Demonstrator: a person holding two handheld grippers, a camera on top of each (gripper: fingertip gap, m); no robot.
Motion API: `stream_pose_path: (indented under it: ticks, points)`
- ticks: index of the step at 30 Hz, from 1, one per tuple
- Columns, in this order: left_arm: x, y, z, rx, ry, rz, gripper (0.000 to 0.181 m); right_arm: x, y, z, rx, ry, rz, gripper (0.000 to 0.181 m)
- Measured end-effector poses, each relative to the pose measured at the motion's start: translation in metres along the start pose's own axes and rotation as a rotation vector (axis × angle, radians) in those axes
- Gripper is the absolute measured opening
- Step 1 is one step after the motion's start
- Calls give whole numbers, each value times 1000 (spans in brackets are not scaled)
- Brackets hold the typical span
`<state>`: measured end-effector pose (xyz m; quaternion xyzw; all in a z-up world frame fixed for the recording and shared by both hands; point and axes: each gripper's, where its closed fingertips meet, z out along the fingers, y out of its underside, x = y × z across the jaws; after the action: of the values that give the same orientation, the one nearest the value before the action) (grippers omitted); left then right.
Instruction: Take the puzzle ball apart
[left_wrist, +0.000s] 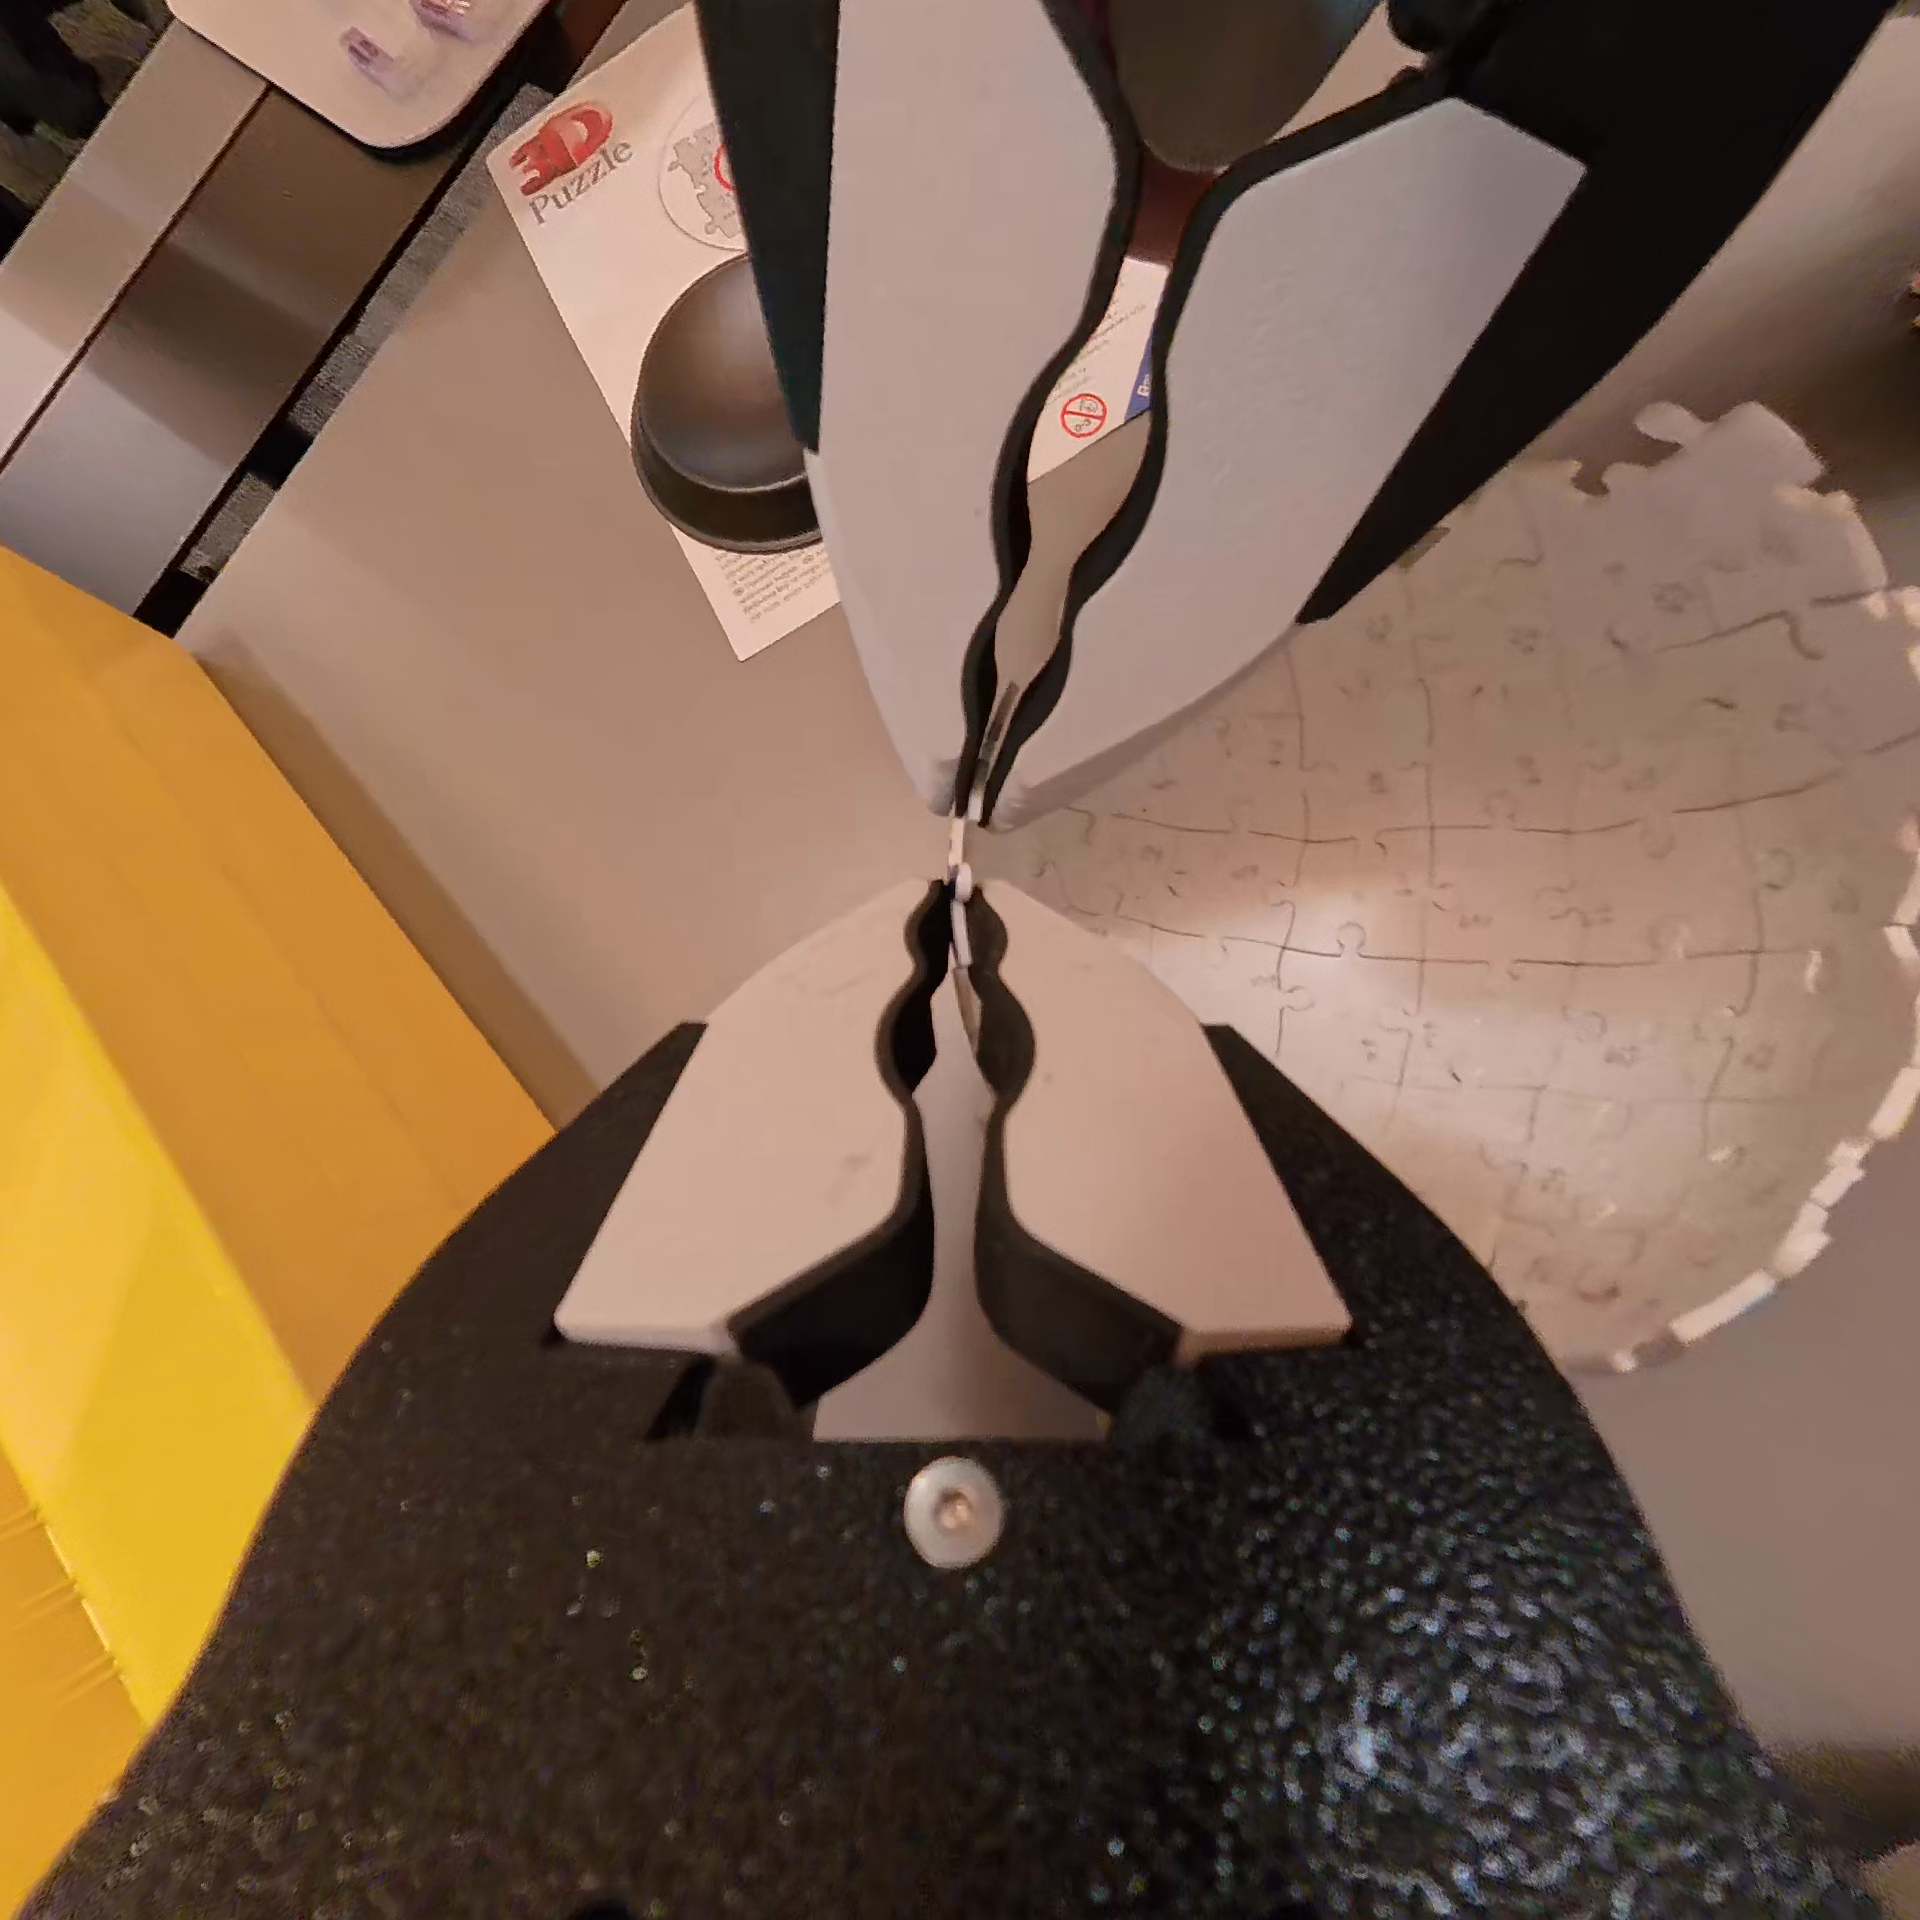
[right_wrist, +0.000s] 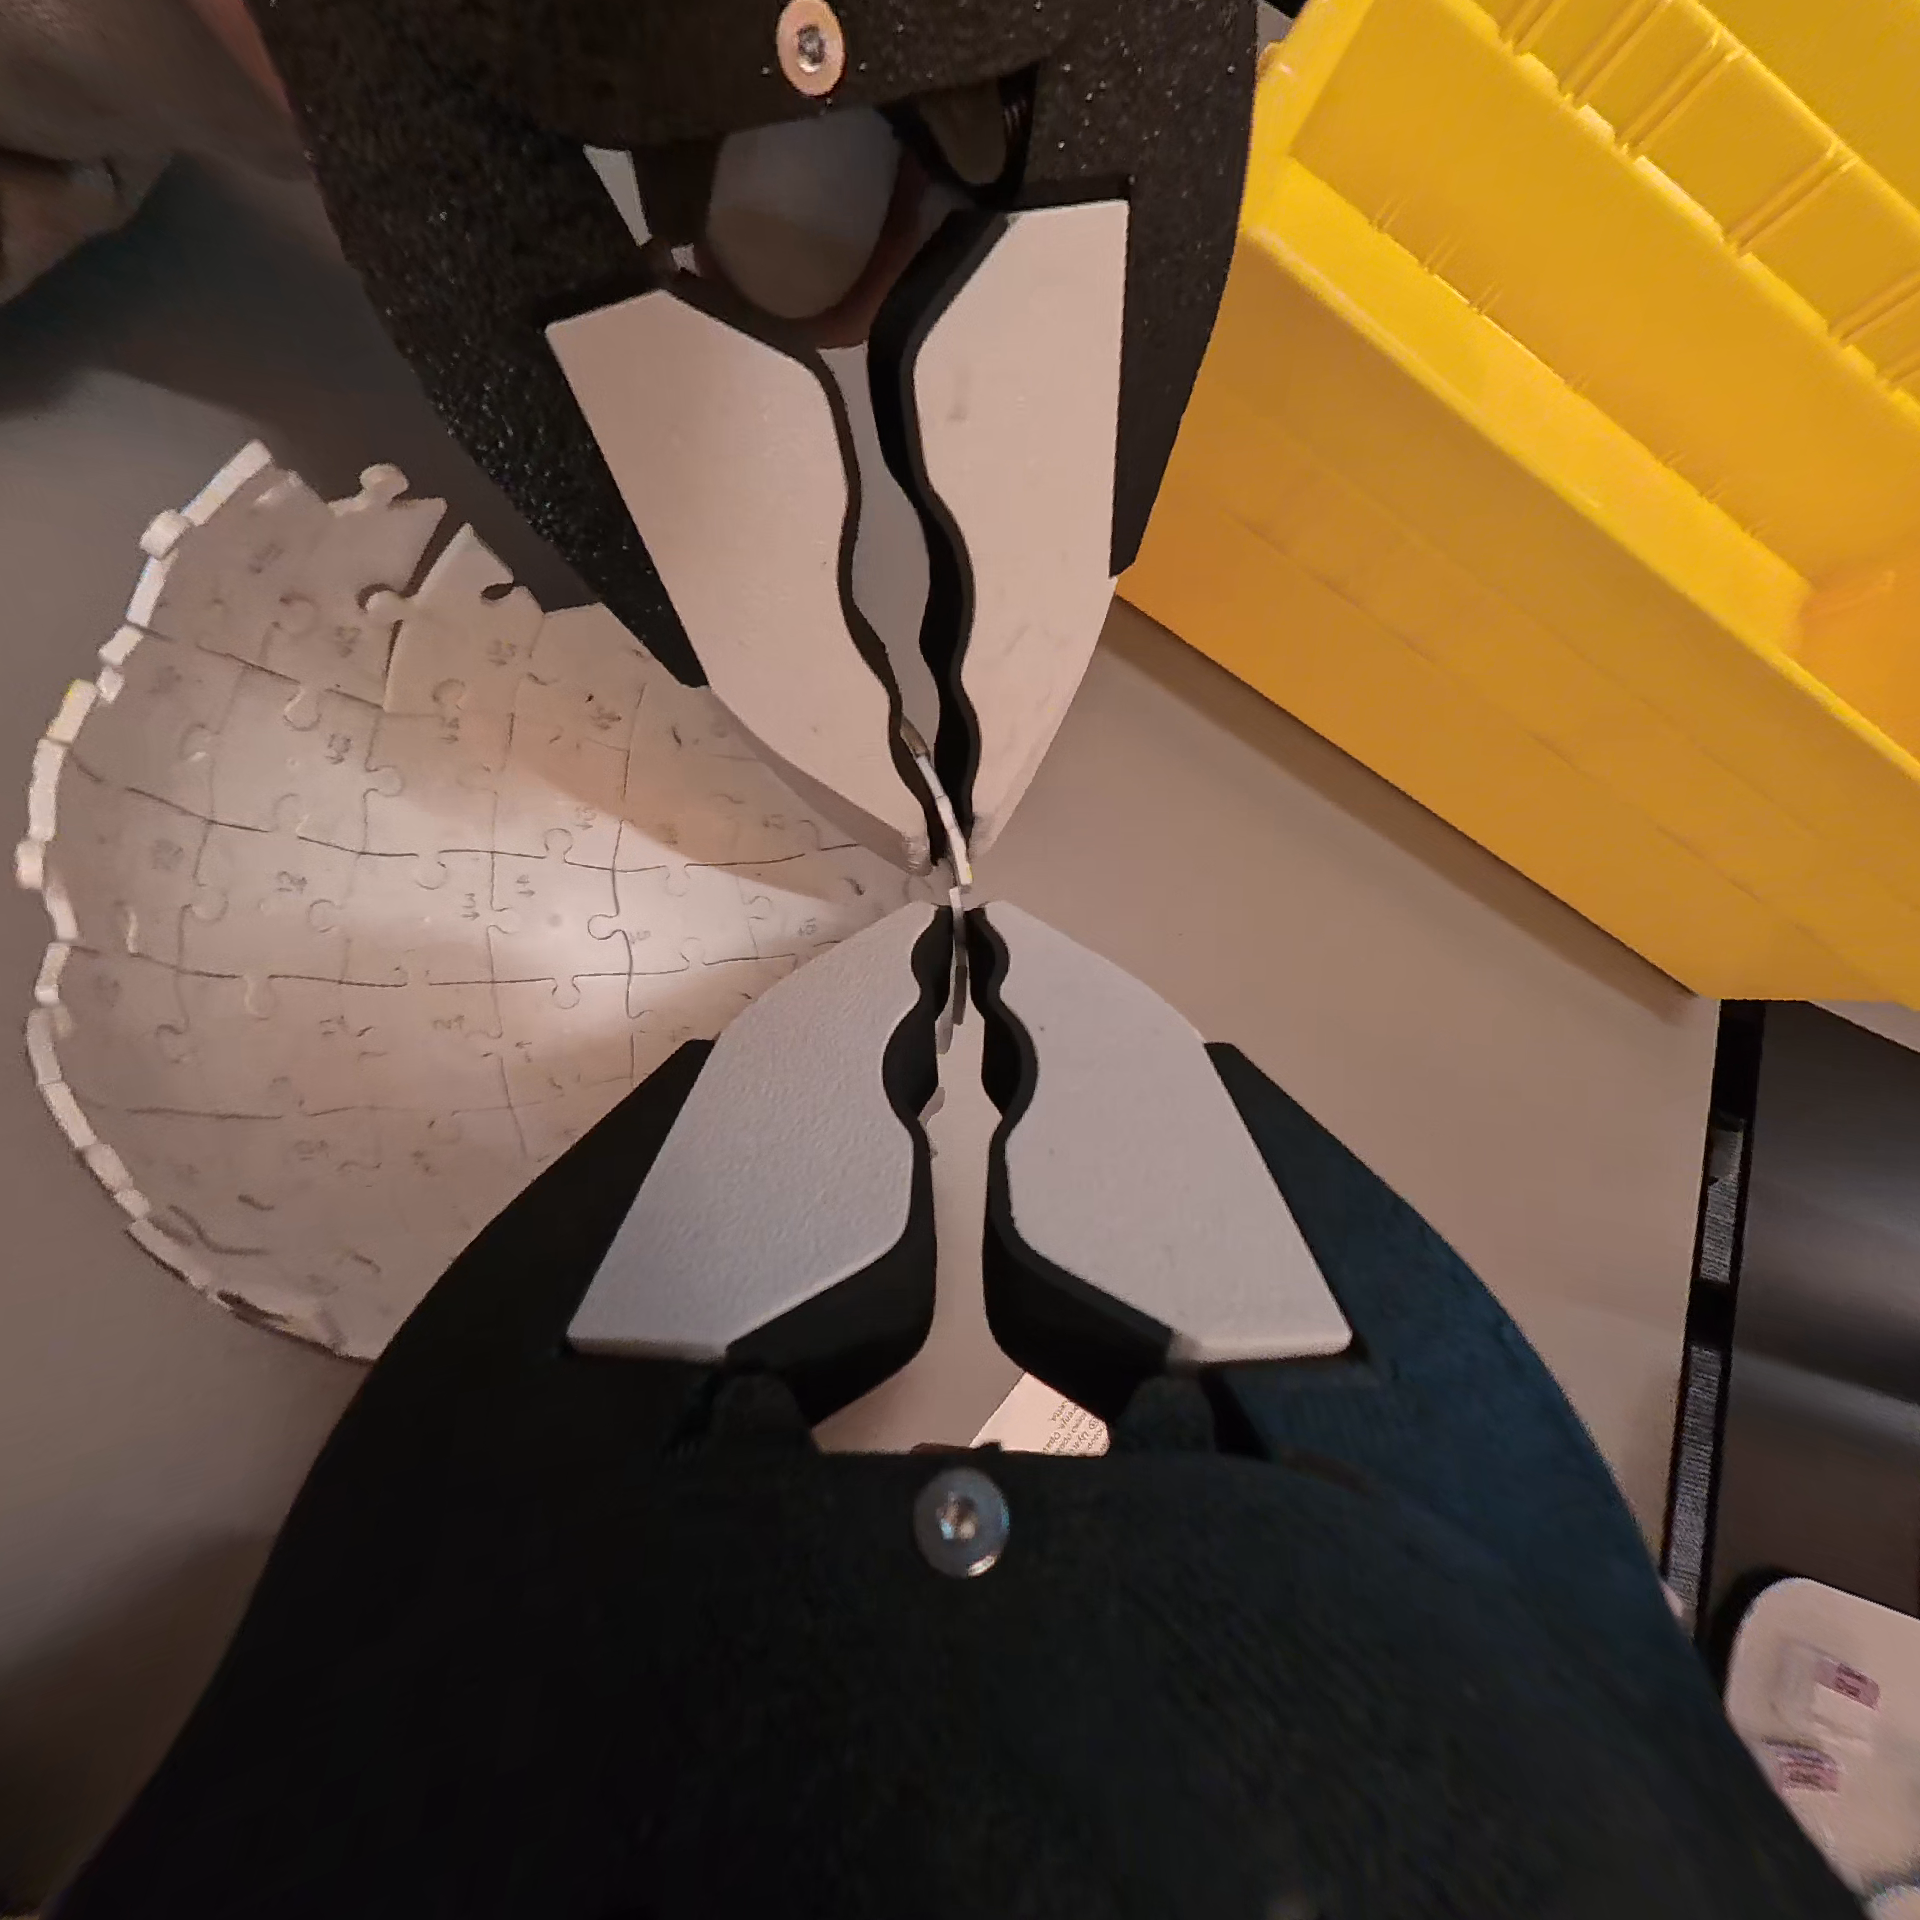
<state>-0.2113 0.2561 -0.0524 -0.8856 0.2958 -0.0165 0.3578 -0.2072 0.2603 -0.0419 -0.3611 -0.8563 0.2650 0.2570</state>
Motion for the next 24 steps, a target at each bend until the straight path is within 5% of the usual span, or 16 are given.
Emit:
stream_pose_path:
  ticks: [24]
  points:
    - [0,-2,3,5,-14,10,1,-1,-6,-1,43,28,-126,7]
